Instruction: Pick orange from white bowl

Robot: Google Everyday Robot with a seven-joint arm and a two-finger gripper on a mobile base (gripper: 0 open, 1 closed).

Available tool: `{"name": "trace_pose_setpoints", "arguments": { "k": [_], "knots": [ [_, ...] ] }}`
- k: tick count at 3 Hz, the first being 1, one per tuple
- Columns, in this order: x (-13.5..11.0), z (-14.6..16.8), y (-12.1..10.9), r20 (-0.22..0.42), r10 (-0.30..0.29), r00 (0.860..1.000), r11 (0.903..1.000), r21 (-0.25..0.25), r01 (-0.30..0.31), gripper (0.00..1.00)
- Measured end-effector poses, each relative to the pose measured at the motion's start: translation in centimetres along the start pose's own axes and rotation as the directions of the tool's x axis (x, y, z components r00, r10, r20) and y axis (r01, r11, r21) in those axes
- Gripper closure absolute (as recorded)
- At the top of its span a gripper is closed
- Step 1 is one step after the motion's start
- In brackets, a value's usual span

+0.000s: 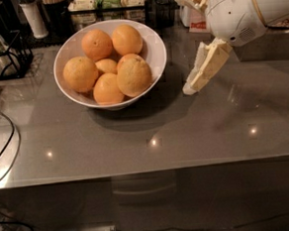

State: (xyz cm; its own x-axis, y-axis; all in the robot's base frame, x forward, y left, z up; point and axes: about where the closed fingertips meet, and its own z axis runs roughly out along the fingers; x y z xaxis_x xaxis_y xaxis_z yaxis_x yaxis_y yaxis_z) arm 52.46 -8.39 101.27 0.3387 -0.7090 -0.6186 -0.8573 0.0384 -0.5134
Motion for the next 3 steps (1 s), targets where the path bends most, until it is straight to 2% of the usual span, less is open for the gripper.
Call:
{"name": "trace_pose_setpoints", "arguments": {
  "k": [1, 2, 3],
  "knots": [
    [0.0, 0.0, 0.0, 0.000, 0.000, 1.000, 1.0000, 0.000, 0.000, 0.00],
    [-1.7, 1.5, 0.6, 0.027, 0.041, 0.999, 0.9992, -0.006, -0.040, 0.00],
    [-5.0, 4.0, 0.3, 0.059, 0.076, 0.995, 0.9971, -0.009, -0.076, 0.00]
  ]
}}
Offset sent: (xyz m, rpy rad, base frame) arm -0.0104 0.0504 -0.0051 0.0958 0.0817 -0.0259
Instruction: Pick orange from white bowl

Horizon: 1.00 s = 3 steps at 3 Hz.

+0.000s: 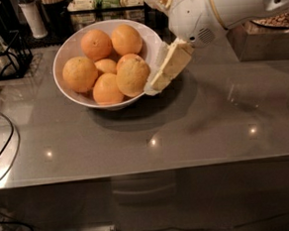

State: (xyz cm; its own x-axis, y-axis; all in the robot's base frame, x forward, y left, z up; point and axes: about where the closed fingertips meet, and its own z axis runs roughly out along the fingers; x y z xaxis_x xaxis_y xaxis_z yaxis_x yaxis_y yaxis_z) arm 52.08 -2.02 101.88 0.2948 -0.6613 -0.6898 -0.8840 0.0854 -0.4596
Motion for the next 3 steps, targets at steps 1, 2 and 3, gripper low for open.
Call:
{"name": "trace_pose_setpoints", "arguments": {
  "k": [1, 2, 3],
  "knots": [
    [-1.1, 2.5, -0.5, 0.043, 0.083, 0.996, 0.9965, 0.004, -0.083, 0.00],
    [0.0, 4.2, -1.3, 0.099, 0.183, 0.978, 0.9802, 0.058, -0.189, 0.00],
    [0.0, 4.2, -1.3, 0.099, 0.183, 0.978, 0.9802, 0.058, -0.190, 0.00]
  ]
}}
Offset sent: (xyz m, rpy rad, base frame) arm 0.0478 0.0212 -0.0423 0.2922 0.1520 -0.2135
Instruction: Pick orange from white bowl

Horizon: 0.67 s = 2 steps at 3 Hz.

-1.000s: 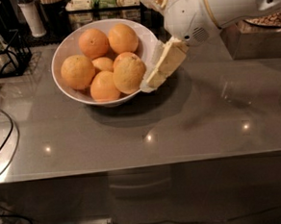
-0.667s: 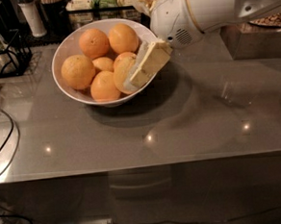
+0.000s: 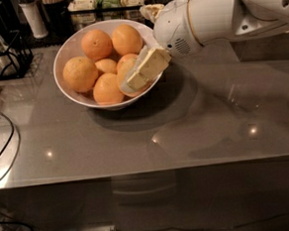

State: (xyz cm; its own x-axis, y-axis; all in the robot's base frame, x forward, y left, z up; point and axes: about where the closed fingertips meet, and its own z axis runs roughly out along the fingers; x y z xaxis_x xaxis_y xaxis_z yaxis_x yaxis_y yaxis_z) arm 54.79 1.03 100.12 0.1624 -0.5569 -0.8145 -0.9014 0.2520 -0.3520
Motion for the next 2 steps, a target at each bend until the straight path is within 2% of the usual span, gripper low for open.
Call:
{"name": "trace_pose_setpoints", "arguments": {
  "k": [1, 2],
  "knots": [
    [0.9, 2.0, 0.3, 0.021, 0.069, 0.997, 0.9968, -0.043, -0.068, 0.00],
    [2.9, 4.5, 0.8, 0.010, 0.154, 0.988, 0.9853, -0.078, -0.152, 0.00]
  ]
}}
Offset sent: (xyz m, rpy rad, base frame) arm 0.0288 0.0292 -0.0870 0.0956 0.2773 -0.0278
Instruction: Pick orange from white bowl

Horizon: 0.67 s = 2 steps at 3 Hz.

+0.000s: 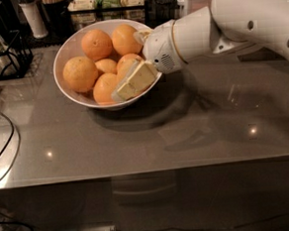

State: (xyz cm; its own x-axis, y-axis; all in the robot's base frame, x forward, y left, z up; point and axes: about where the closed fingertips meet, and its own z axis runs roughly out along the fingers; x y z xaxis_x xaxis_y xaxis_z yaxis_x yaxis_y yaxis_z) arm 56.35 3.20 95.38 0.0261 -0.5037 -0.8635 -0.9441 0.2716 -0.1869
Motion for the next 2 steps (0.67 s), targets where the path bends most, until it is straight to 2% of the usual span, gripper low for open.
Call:
{"name": "trace_pose_setpoints", "arguments": {
  "k": [1, 2],
  "knots": [
    [2.1, 1.7, 0.4, -0.025, 0.073, 0.997, 0.9973, -0.009, -0.074, 0.00],
    [4.0, 2.4, 0.7, -0.057, 0.131, 0.990, 0.9914, 0.011, -0.130, 0.00]
  ]
}}
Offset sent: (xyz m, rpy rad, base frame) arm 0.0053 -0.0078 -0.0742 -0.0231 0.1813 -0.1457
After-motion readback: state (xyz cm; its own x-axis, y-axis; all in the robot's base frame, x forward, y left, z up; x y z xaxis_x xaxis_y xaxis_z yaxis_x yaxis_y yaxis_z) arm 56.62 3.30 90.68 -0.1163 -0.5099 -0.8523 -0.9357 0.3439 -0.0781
